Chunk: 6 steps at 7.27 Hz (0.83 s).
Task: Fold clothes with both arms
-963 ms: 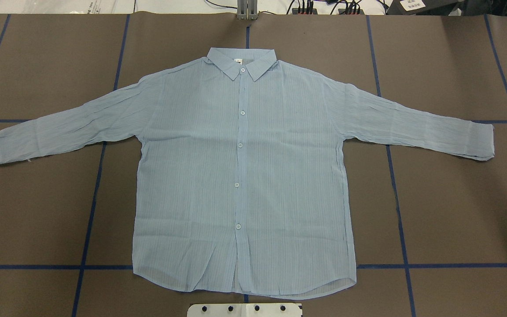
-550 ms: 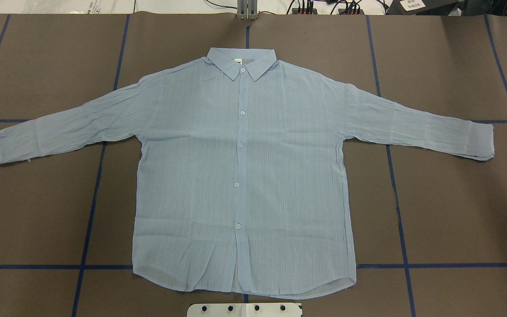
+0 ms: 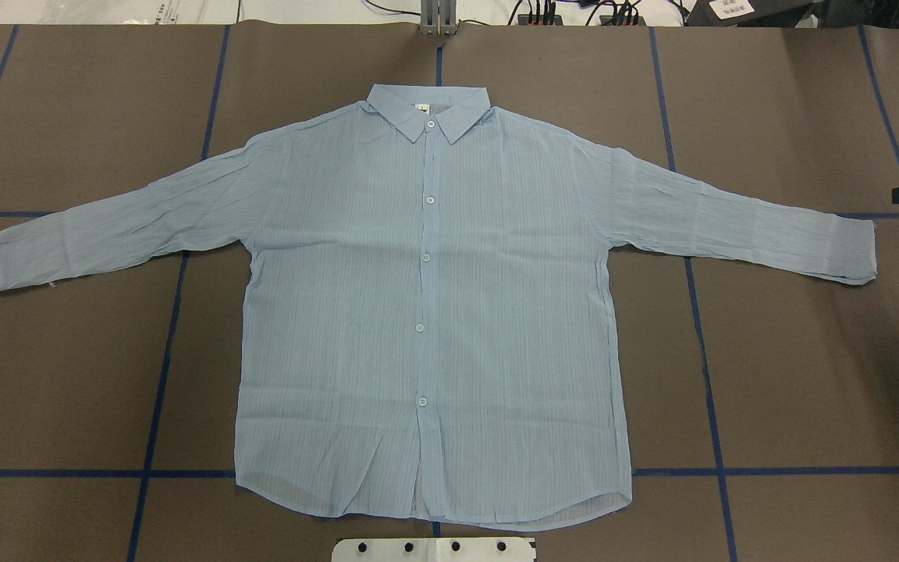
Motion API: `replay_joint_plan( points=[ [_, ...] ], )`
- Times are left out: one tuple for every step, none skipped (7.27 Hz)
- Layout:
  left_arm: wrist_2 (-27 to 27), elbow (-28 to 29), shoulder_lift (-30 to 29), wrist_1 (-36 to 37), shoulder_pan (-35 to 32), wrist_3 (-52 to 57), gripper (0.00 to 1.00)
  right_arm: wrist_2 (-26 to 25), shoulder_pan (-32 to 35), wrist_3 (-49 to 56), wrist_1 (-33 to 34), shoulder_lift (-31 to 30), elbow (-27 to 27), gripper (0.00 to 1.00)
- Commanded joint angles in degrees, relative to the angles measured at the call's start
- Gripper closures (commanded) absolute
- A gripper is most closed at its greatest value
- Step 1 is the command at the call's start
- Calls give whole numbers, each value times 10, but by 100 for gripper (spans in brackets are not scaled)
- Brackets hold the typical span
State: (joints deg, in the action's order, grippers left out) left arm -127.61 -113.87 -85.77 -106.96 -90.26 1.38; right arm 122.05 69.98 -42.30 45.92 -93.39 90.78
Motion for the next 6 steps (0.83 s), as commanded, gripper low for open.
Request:
replay_joint_plan(
  points=[
    [0,0,1,0,0,0,0,-65,-64,-78,-46,2,-32,13],
    [0,-2,1,0,0,0,0,-66,-71,-82,-45,2,-56,20],
    [0,-2,1,0,0,0,0,-67,-73,-84,-46,2,-62,22],
    [0,-3,2,0,0,1,0,-67,-77,-85,-44,3,-64,27],
    [0,-3,2,0,0,1,0,-67,-83,-85,-45,3,-75,27],
    [0,-3,2,0,0,3,0,-72,-88,-85,-45,3,-76,27]
  ],
)
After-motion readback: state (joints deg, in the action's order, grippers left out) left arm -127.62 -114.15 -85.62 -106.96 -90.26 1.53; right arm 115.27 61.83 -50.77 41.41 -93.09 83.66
